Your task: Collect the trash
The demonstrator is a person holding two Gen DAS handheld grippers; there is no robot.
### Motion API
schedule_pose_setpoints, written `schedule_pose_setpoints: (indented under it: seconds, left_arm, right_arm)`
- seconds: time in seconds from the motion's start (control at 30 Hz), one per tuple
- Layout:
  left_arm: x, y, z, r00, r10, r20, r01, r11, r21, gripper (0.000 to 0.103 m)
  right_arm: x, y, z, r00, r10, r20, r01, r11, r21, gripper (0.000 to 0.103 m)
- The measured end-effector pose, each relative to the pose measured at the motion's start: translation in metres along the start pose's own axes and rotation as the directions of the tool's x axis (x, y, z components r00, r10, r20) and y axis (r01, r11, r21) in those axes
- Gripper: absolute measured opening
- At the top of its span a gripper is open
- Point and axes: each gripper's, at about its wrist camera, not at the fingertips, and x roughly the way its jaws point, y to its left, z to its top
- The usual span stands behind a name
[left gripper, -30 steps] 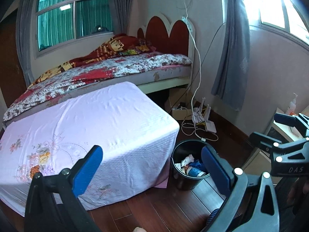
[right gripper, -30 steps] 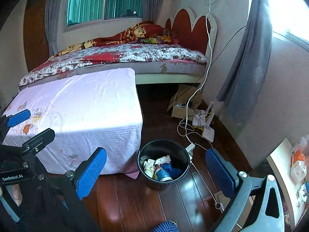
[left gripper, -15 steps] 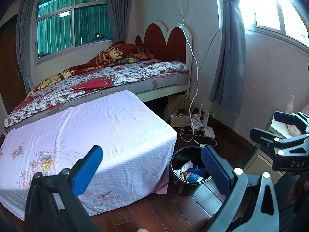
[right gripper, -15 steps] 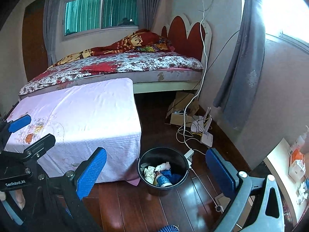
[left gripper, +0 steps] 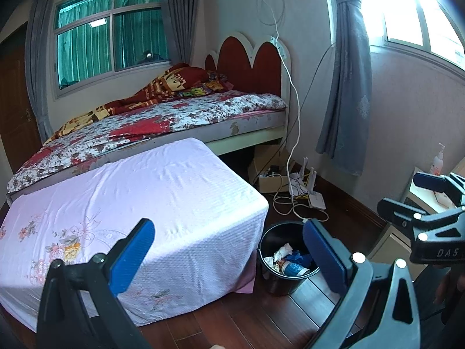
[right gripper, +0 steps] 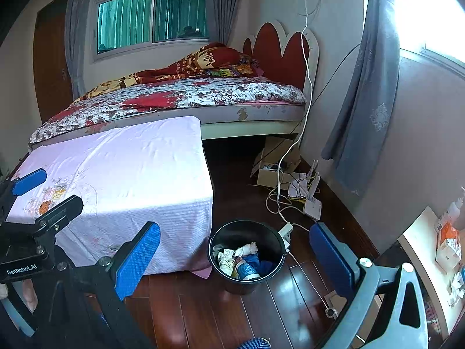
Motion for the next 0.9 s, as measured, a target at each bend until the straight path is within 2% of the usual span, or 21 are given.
schedule_pose_setpoints:
  seconds: [0.9]
  left_arm:
    - [-0.0007, 0.0002, 0.0003, 1.0, -0.003, 0.001, 0.003, 1.0, 0.003, 0.102]
  right_arm:
    - [-0.001, 0.0058, -0.0046, 1.0, -0.001, 0.004, 0.001, 1.0, 0.006, 0.103]
